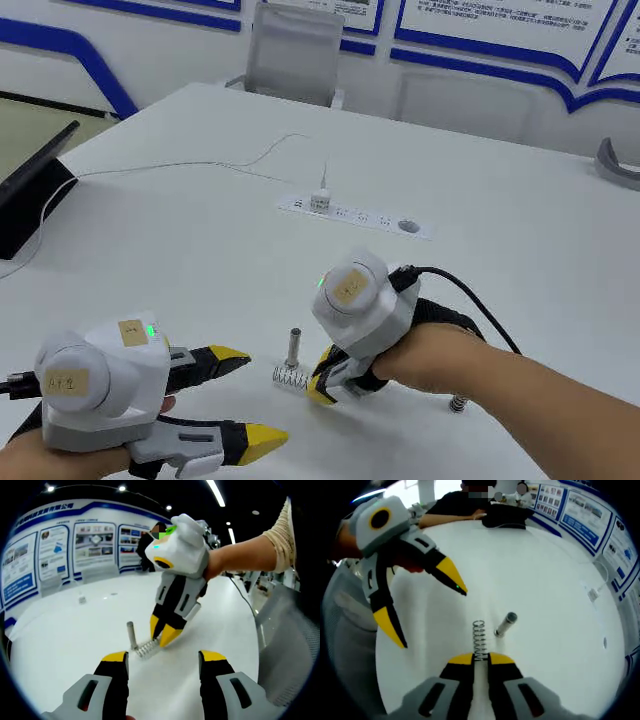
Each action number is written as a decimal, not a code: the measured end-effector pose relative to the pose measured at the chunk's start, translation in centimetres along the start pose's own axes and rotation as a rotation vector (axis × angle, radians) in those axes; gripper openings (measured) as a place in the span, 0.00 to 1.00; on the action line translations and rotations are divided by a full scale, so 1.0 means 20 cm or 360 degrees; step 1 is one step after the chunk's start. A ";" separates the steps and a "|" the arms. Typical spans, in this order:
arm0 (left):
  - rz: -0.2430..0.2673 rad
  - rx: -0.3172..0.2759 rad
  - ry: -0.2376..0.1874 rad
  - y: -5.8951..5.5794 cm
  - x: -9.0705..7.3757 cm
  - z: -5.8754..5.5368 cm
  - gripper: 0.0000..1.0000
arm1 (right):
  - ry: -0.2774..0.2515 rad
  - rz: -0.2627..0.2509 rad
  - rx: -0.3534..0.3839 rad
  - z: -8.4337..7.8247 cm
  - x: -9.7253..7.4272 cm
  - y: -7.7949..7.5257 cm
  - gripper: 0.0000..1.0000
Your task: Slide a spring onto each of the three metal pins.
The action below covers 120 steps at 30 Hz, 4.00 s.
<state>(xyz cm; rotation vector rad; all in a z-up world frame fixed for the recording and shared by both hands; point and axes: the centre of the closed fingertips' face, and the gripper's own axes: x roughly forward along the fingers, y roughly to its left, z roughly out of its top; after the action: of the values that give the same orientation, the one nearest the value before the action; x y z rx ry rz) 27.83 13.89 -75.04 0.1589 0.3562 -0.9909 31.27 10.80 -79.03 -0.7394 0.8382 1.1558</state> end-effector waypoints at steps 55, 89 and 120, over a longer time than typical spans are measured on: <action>-0.0179 0.0282 -0.0015 -0.18 0.05 0.05 0.12 | -0.0083 0.0177 -0.0457 0.18 -0.36 0.31 0.11; -0.0168 0.0169 -0.0050 -0.15 0.05 0.06 0.25 | -0.0125 0.0171 -0.0483 0.27 -0.35 0.30 0.11; 0.0001 0.0038 -0.0046 -0.01 -0.02 0.02 0.54 | -0.0120 -0.0030 -0.0383 0.37 -0.39 -0.08 0.11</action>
<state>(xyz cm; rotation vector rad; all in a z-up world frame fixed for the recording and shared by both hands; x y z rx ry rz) 27.51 14.00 -74.56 0.1661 0.3181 -0.9961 32.80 13.03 -68.44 -0.8928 0.6341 1.2737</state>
